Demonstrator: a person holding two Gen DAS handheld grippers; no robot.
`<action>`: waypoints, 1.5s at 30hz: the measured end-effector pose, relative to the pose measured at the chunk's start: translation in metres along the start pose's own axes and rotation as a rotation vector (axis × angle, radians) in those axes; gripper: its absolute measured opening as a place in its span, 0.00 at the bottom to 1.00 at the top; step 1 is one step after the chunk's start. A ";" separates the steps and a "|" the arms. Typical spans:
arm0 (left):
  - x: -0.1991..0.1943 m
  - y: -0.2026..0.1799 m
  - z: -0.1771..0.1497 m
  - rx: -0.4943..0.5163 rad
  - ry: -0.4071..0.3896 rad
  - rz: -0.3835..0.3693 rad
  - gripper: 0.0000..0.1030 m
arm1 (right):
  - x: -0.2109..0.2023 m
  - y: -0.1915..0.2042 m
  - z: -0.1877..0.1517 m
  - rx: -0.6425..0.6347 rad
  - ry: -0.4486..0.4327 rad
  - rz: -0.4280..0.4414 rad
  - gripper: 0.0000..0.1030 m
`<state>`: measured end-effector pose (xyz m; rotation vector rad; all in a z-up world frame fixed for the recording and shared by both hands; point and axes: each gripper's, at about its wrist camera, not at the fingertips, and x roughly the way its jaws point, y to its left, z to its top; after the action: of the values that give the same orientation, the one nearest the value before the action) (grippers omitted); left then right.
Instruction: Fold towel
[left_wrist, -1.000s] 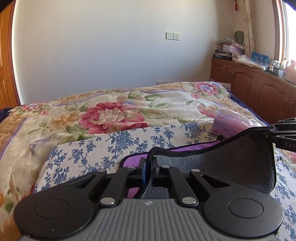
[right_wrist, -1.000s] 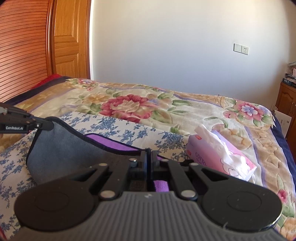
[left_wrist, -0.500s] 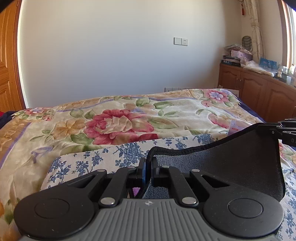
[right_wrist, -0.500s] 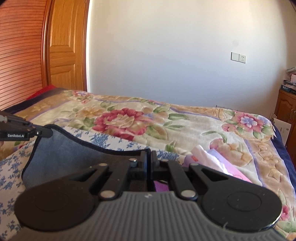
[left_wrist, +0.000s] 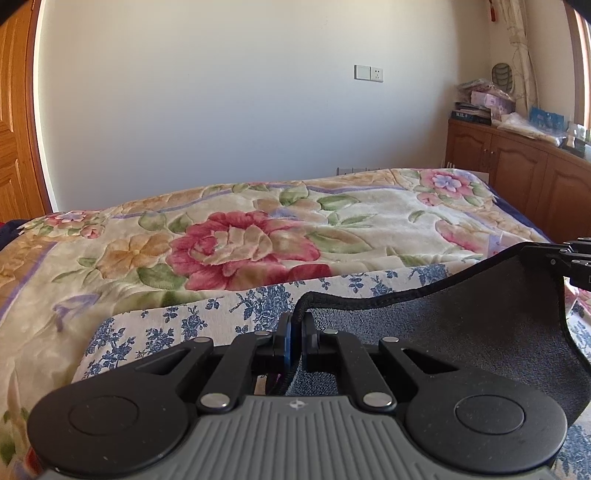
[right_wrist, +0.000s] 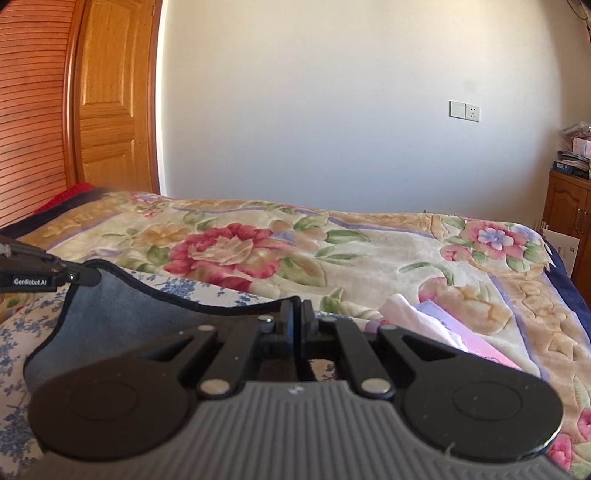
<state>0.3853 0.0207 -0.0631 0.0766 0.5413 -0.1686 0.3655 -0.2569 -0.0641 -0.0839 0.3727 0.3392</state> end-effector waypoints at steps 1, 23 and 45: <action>0.004 0.000 0.000 -0.001 0.006 0.000 0.06 | 0.003 -0.001 -0.002 0.002 0.004 -0.002 0.04; 0.060 0.002 -0.020 0.023 0.111 0.036 0.10 | 0.045 -0.009 -0.032 -0.031 0.152 -0.031 0.04; 0.017 -0.006 -0.003 0.006 0.089 0.054 0.70 | 0.006 -0.004 -0.014 0.009 0.167 -0.044 0.47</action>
<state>0.3969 0.0124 -0.0746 0.1053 0.6269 -0.1142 0.3675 -0.2609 -0.0794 -0.1116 0.5366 0.2882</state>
